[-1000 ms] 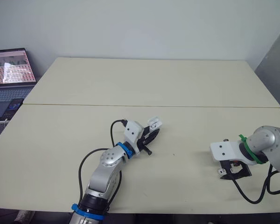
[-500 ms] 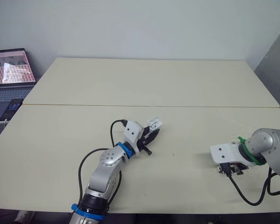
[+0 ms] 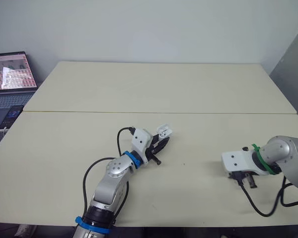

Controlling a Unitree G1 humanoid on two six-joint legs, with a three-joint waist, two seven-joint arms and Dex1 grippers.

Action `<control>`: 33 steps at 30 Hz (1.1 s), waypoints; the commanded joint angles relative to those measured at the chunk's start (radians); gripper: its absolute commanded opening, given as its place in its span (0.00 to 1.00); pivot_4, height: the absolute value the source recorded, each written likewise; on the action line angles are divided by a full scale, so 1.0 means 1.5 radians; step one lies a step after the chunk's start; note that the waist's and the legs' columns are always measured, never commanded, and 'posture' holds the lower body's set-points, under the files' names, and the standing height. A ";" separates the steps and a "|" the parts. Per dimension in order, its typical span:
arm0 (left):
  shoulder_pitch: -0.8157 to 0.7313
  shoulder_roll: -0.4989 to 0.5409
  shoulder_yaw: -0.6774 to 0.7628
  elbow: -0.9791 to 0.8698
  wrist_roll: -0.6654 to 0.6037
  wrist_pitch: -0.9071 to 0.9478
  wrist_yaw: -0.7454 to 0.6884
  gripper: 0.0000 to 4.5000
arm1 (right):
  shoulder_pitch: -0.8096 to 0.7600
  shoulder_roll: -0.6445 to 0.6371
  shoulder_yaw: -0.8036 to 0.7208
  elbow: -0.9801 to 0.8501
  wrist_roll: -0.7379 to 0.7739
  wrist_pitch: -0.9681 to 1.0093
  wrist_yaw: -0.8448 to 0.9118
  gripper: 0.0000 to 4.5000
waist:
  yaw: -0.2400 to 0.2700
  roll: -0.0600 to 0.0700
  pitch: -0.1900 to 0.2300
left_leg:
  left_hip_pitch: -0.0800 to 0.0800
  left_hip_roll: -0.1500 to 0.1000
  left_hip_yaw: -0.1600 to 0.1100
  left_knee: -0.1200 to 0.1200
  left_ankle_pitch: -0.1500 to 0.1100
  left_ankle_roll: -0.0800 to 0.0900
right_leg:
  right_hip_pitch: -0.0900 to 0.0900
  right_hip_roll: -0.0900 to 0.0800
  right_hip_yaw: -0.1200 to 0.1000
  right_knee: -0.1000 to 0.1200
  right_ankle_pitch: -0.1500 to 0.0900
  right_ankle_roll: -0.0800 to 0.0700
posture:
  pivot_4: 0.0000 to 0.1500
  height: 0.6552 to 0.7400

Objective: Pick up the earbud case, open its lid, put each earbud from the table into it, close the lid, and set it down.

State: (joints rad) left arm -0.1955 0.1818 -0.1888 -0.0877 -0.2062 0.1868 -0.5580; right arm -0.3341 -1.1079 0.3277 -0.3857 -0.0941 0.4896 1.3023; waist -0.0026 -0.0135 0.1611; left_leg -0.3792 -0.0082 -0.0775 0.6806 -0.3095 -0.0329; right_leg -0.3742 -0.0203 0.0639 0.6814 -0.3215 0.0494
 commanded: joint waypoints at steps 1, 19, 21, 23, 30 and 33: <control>-0.008 0.001 0.003 -0.020 0.000 -0.016 -0.002 0.17 | -0.036 0.072 -0.086 0.009 0.057 -0.008 -0.067 0.09 | 0.000 0.000 0.000 | 0.000 0.000 0.000 0.000 0.000 0.000 | 0.000 0.000 0.000 0.000 0.000 0.000 | 1.00 1.00; -0.076 -0.040 0.001 -0.041 -0.020 0.019 0.008 0.17 | -0.059 0.511 -0.280 0.075 0.263 -0.087 -0.397 0.09 | -0.001 0.000 0.000 | -0.001 0.000 0.000 0.000 0.000 0.000 | -0.002 0.000 0.000 0.001 0.000 0.000 | 1.00 1.00; -0.078 -0.043 0.002 -0.046 -0.020 0.022 0.012 0.17 | -0.048 0.526 -0.265 0.071 0.265 -0.094 -0.408 0.09 | -0.002 0.000 0.000 | -0.001 0.000 0.000 0.000 0.000 0.000 | -0.002 0.000 0.000 0.001 0.000 0.000 | 1.00 1.00; -0.079 -0.045 0.002 -0.047 -0.021 0.023 0.015 0.17 | -0.038 0.535 -0.253 0.069 0.268 -0.101 -0.412 0.09 | -0.003 0.000 0.000 | -0.001 0.000 0.000 0.000 0.000 0.000 | -0.002 0.000 0.000 0.001 0.000 0.000 | 1.00 1.00; -0.084 -0.050 0.003 -0.046 -0.025 0.028 0.018 0.17 | -0.023 0.523 -0.213 0.078 0.258 -0.137 -0.396 0.09 | -0.004 0.000 0.000 | -0.001 0.000 0.001 0.000 0.000 0.000 | -0.003 0.000 0.000 0.002 0.000 0.000 | 1.00 1.00; -0.083 -0.050 0.003 -0.046 -0.028 0.030 0.016 0.17 | -0.025 0.519 -0.206 0.084 0.260 -0.147 -0.395 0.09 | -0.004 0.000 0.000 | -0.001 0.000 0.001 0.000 0.000 0.000 | -0.003 0.000 0.000 0.002 0.000 0.000 | 1.00 1.00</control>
State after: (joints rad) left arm -0.3065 0.1132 -0.1886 -0.1137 -0.2353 0.2354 -0.5341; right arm -0.3637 -0.3225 0.0242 -0.2470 0.2923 0.2959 0.7048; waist -0.0087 -0.0134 0.1609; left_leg -0.3811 -0.0085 -0.0763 0.6802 -0.3092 -0.0334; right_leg -0.3785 -0.0200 0.0642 0.6841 -0.3215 0.0493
